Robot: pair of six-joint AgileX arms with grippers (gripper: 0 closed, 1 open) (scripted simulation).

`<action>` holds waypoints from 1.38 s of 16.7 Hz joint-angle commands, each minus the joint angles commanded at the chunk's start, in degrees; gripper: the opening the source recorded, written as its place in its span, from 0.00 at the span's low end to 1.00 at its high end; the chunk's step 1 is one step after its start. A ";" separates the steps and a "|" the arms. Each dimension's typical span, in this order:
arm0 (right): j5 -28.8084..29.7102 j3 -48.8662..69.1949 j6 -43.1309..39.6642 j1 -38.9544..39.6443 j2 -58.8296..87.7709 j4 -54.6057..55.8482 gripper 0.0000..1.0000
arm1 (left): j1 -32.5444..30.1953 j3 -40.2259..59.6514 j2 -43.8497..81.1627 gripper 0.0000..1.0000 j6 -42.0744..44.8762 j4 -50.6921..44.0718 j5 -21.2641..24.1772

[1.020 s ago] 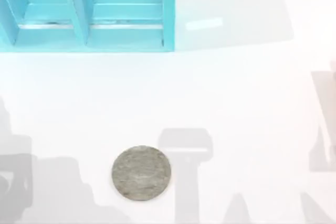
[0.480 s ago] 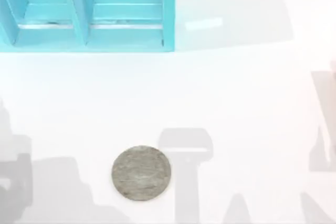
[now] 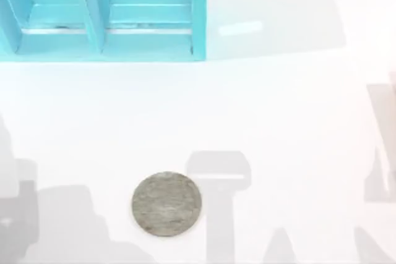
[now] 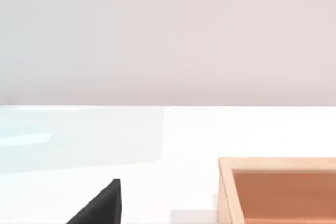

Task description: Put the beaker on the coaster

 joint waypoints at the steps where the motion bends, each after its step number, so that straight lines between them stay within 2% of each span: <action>1: 0.00 0.00 0.00 0.00 0.00 0.00 1.00 | 0.00 0.00 0.00 0.00 0.00 0.00 0.00; 9: 0.00 0.00 0.00 0.00 0.00 0.00 1.00 | -0.07 -0.01 -0.16 0.00 0.08 -0.01 0.00; 13: 0.00 0.00 0.00 0.00 0.00 0.00 1.00 | -2.49 2.57 1.18 0.00 -5.37 -1.05 -0.09; 18: 0.00 0.00 0.00 0.00 0.00 0.00 1.00 | -10.74 9.21 5.29 0.00 -23.86 -4.67 -0.17; 23: 0.00 0.00 0.00 0.00 0.00 0.00 1.00 | -22.86 16.79 11.43 0.00 -54.71 -10.62 0.28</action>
